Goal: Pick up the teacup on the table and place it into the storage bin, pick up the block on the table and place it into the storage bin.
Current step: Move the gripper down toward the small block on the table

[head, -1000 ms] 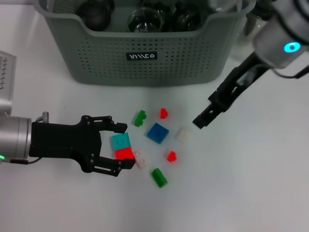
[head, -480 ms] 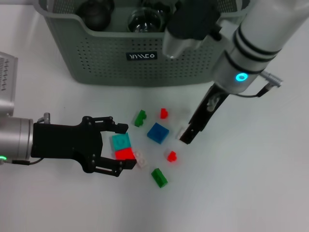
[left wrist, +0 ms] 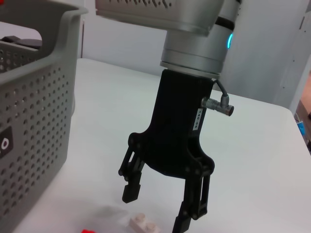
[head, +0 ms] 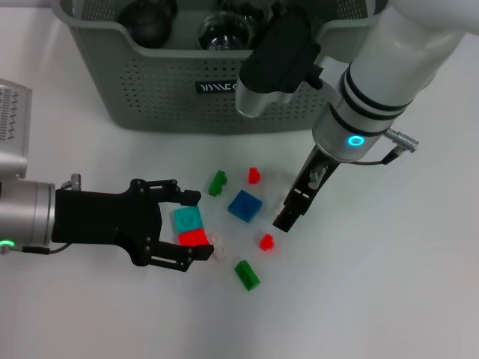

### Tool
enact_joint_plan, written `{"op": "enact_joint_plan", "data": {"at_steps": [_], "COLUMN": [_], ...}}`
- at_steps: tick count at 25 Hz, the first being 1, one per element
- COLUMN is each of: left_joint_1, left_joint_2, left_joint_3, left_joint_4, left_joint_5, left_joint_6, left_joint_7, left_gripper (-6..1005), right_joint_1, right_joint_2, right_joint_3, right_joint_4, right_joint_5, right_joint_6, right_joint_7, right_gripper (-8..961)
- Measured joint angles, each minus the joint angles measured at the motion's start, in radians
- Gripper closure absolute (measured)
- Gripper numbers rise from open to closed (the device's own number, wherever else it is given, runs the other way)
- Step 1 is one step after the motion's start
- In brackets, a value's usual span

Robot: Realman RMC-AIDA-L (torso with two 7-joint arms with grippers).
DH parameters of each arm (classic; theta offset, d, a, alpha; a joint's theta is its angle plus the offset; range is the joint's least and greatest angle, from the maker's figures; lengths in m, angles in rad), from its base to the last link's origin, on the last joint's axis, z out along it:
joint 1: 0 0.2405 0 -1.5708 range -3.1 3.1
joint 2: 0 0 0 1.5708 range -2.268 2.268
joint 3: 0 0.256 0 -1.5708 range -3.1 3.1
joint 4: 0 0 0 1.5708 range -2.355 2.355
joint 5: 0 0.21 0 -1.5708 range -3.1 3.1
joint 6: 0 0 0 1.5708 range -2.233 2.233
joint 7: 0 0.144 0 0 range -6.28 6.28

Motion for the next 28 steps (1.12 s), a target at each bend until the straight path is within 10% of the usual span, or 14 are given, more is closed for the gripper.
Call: {"op": "enact_joint_plan", "data": {"at_steps": [20,28], "left_joint_1": [-0.001,-0.002], "left_joint_2": [0.000,0.000], "left_joint_3": [0.000,0.000], "left_joint_4": [-0.006,-0.006], "left_joint_5": [0.003,0.002], "left_joint_6": [-0.010,-0.011], "left_joint_7": [0.006,0.006], "left_gripper": [110,110], "right_joint_1": [0.003,0.006], "right_joint_2": [0.006,0.006], "right_joint_3": [-0.094,-0.105], "right_joint_4": [0.013,0.009], "right_joint_5": [0.011,0.012], "right_joint_6": [0.078,0.077], "right_joint_7": [0.025,0.025], "right_gripper": [138,393]}}
